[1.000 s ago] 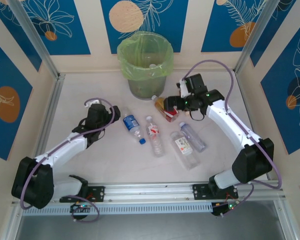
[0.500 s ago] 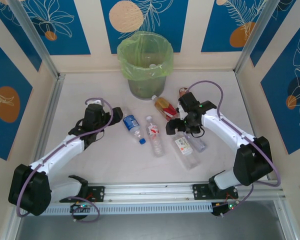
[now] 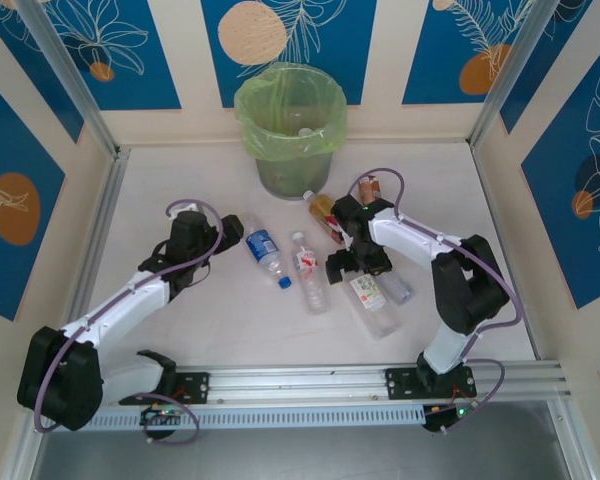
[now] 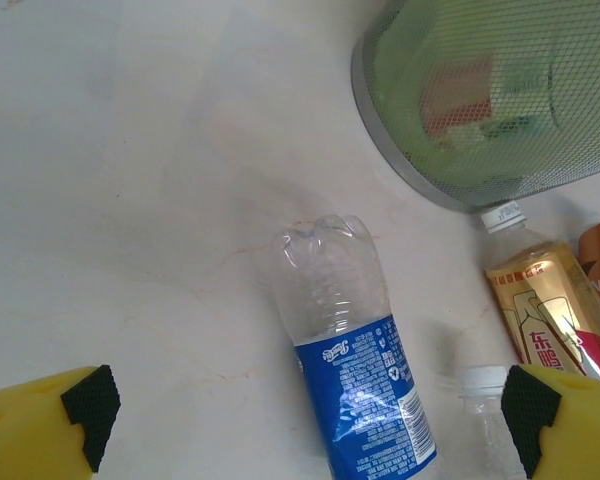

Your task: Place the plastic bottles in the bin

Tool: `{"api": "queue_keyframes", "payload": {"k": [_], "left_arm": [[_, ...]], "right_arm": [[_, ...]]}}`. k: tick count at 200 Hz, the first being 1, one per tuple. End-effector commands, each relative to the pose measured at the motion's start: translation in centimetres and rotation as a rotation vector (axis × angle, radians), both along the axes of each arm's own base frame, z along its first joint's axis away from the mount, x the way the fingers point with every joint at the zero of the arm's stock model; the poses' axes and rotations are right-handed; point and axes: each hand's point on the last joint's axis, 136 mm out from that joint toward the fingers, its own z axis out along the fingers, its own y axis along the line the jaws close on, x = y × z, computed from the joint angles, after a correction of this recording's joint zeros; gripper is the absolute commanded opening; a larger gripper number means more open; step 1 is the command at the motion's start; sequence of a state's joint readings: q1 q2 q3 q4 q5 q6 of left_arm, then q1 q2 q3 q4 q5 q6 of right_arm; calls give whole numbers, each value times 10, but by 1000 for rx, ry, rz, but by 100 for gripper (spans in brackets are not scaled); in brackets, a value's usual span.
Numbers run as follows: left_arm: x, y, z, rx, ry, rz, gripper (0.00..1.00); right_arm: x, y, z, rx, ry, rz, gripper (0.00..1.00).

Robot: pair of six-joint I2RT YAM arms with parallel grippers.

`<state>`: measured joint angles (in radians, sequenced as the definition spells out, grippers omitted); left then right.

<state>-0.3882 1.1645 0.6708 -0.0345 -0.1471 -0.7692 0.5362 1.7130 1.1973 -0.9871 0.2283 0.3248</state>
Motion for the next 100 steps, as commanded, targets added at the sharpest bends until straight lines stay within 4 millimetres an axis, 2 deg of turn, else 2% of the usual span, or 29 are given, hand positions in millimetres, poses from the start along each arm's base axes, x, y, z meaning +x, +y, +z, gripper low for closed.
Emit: {"api": "queue_keyframes", "payload": {"k": [1,38,100], "left_arm": [[-1,11,-4,17,7,44,100],[-1,11,-8,19,17,46,100],[-2,14,-12,26,23,63,100]], "right_arm": [[4,-1,-2,-32,3,22,100],[6,-2,-13,-49,45,49,100],[-17,-8,-24,-58,134,62,100]]}}
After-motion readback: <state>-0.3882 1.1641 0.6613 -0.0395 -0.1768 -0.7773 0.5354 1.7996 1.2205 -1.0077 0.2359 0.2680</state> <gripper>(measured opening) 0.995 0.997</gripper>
